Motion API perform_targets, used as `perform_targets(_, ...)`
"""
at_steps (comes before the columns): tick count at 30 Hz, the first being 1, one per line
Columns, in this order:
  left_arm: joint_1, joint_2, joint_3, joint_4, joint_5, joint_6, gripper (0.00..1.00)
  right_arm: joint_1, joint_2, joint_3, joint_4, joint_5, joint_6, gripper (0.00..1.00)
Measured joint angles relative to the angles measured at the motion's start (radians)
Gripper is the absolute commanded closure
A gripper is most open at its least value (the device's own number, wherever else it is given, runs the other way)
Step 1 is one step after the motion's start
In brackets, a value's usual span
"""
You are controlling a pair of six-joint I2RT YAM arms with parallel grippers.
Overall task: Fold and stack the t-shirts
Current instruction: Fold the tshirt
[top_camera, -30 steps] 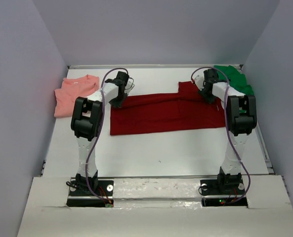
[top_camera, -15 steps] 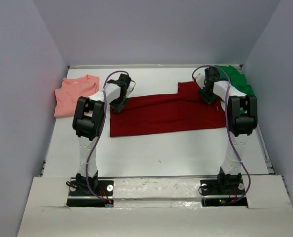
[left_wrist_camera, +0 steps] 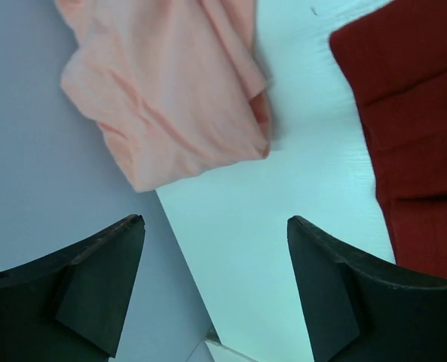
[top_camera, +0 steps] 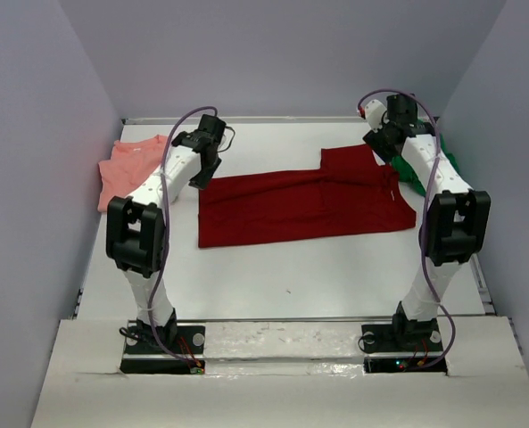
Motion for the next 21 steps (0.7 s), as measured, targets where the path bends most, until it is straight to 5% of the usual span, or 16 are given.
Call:
perform_targets(6,0.016,-0.116,-0.061,0.065,-0.011,-0.002,0.05,0.0,0.035,0.12,-0.017,-0.077,0.0,0.33)
perform_targets(18,0.276,-0.117,-0.078,0.108,0.109,-0.051,0.04,0.0,0.539,0.752,-0.106,-0.409,0.19,0.47)
perform_targets(21,0.282,-0.117,-0.105,0.122,0.106,-0.052,0.04,0.0,0.58,0.777,-0.119,-0.47,0.222,0.47)
